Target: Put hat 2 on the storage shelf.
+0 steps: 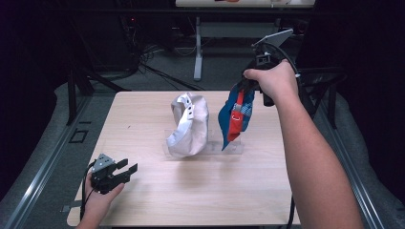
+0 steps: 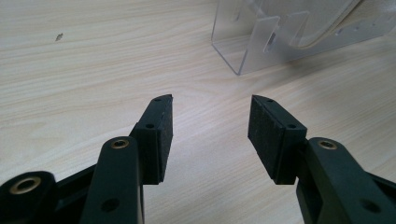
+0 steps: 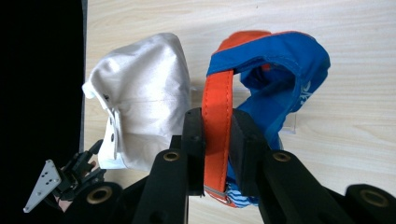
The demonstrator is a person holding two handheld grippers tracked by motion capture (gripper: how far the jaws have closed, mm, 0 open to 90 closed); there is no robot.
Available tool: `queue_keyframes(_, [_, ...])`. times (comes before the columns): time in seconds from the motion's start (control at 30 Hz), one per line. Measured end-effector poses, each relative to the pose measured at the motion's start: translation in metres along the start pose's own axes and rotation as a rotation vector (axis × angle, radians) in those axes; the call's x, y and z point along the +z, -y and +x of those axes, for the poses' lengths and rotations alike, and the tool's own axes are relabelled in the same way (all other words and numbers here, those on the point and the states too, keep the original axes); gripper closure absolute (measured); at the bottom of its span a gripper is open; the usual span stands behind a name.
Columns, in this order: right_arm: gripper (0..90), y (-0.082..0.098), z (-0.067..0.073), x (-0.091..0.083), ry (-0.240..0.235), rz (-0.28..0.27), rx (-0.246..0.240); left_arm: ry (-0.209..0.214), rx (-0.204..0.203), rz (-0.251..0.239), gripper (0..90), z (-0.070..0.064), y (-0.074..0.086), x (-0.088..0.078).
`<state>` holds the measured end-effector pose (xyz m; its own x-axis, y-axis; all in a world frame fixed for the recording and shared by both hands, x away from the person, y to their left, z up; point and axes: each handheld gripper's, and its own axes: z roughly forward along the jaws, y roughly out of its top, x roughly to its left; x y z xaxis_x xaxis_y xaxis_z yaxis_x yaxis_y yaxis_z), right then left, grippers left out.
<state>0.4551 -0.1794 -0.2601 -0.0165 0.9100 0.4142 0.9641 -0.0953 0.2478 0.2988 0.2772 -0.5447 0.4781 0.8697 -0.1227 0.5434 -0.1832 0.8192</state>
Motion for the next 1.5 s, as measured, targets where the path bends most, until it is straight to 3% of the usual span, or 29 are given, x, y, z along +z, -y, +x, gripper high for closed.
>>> queue_keyframes(0.47, [77.2, 0.006, -0.017, 0.03, -0.001, 0.052, 0.01, -0.002, 0.0, 0.007, 50.7, 0.0, 0.0, -0.001])
queue_keyframes(1.07, [73.0, 0.014, -0.035, 0.044, 0.008, 0.074, 0.013, -0.006, -0.006, 0.004, 50.6, 0.002, 0.002, 0.001])
queue_keyframes(1.37, [57.6, 0.033, -0.053, 0.041, 0.014, 0.047, -0.033, -0.007, -0.004, 0.004, 50.3, 0.0, 0.002, 0.0])
queue_keyframes(1.5, [51.0, 0.059, -0.058, 0.043, 0.001, 0.009, -0.113, -0.015, -0.002, -0.003, 49.5, 0.0, 0.003, 0.0])
